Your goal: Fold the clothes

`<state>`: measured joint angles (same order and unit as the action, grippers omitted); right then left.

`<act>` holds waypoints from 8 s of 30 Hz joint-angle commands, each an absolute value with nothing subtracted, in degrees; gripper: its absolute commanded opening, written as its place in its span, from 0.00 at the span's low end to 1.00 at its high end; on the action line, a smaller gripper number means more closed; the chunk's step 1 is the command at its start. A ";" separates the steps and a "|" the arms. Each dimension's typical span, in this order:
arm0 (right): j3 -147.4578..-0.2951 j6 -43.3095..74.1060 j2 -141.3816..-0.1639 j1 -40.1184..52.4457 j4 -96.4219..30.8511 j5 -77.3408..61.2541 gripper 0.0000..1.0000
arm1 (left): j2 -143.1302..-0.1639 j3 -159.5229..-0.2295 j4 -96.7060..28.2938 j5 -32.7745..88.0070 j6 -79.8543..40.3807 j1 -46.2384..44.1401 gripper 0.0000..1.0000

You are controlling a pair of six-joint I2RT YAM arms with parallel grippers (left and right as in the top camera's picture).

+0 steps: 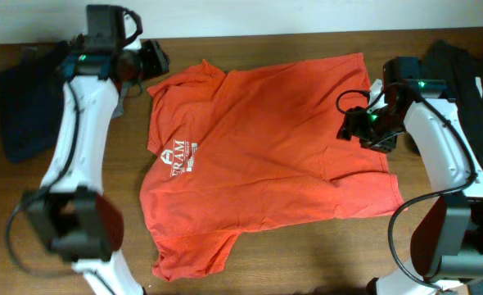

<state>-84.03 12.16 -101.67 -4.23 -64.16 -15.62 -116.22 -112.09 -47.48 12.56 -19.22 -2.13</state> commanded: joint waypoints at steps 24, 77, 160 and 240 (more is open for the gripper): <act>-84.42 9.23 -100.77 6.46 -64.47 -14.33 0.68 | -143.46 -123.92 -44.27 -1.30 -10.13 -1.21 0.01; -84.42 9.23 -100.77 6.46 -68.62 -14.33 0.69 | -156.14 -123.70 -12.21 -11.77 -9.30 4.60 0.01; -84.42 9.26 -100.79 6.46 -69.30 -11.27 0.99 | -173.73 -166.95 -32.93 4.80 -13.67 -5.65 0.75; -87.66 19.75 -75.90 -4.25 -86.52 0.69 0.99 | -74.89 -35.27 -64.99 12.21 -28.27 -17.74 0.96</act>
